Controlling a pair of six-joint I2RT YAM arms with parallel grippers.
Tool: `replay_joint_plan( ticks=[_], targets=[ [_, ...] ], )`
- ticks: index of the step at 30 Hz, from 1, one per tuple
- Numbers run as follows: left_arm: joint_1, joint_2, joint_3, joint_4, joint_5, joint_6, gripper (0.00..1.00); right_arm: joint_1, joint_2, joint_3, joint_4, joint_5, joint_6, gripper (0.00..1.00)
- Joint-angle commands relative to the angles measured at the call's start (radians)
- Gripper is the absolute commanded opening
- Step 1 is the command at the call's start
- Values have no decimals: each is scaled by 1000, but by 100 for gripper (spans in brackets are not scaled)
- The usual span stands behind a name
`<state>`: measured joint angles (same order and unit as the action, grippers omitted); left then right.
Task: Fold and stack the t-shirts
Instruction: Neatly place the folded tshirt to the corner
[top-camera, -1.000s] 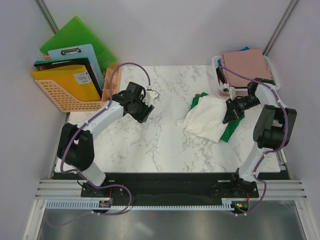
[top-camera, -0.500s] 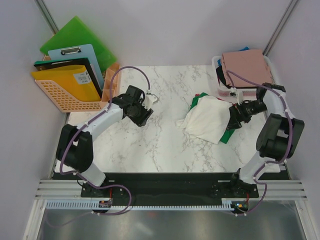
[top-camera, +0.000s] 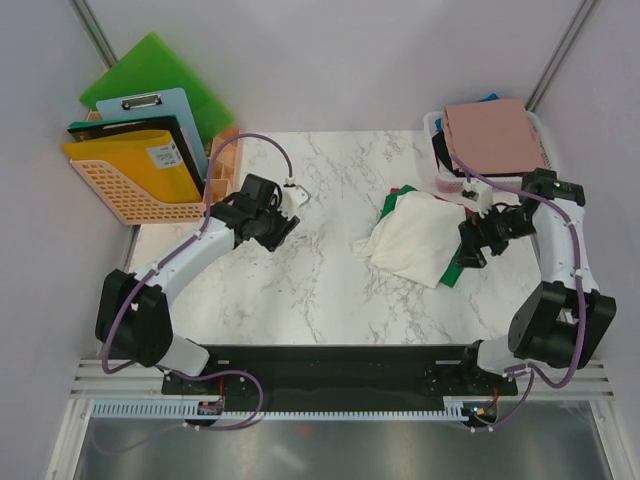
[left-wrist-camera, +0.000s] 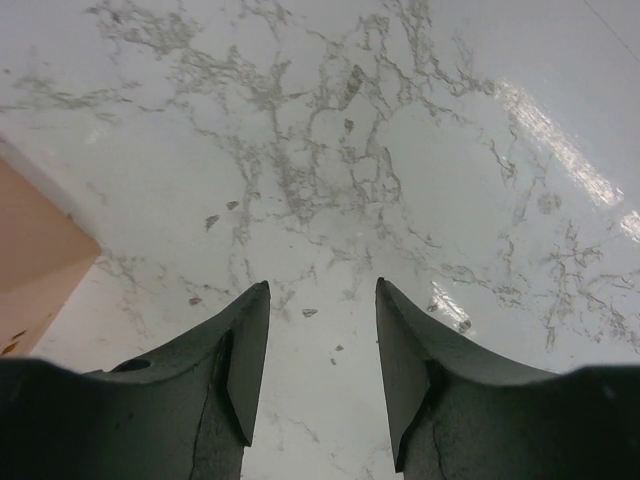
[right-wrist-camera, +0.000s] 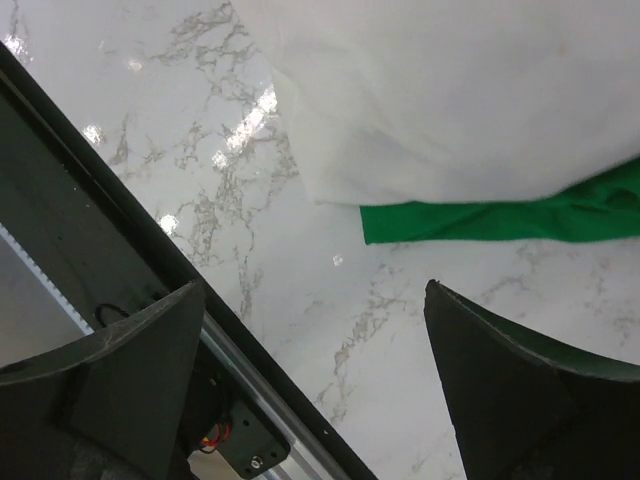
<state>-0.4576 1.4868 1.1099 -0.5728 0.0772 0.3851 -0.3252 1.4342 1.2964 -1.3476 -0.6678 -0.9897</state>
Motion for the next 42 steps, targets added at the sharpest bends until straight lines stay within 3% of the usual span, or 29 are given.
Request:
replay_joint_plan(
  ticks=[1,5,13,24,32,35,42],
  targets=[
    [10,-136,-24,100,-120,63,54,99,57,61,114,-43,136,98],
    [30,-204,-108,125,-134,77,56,181,158,135,269,0,298,98],
    [34,-249,-151,123,-143,83,56,192,463,274,390,69,394,98],
    [36,-208,-151,128,-126,80,55,193,581,41,565,195,410,98],
    [36,-209,-162,134,-129,78,55,199,539,30,602,171,419,98],
    [37,-195,-167,142,-129,77,56,201,478,102,542,117,436,98],
    [37,-135,-151,139,-131,84,56,204,269,462,281,83,493,98]
  ],
)
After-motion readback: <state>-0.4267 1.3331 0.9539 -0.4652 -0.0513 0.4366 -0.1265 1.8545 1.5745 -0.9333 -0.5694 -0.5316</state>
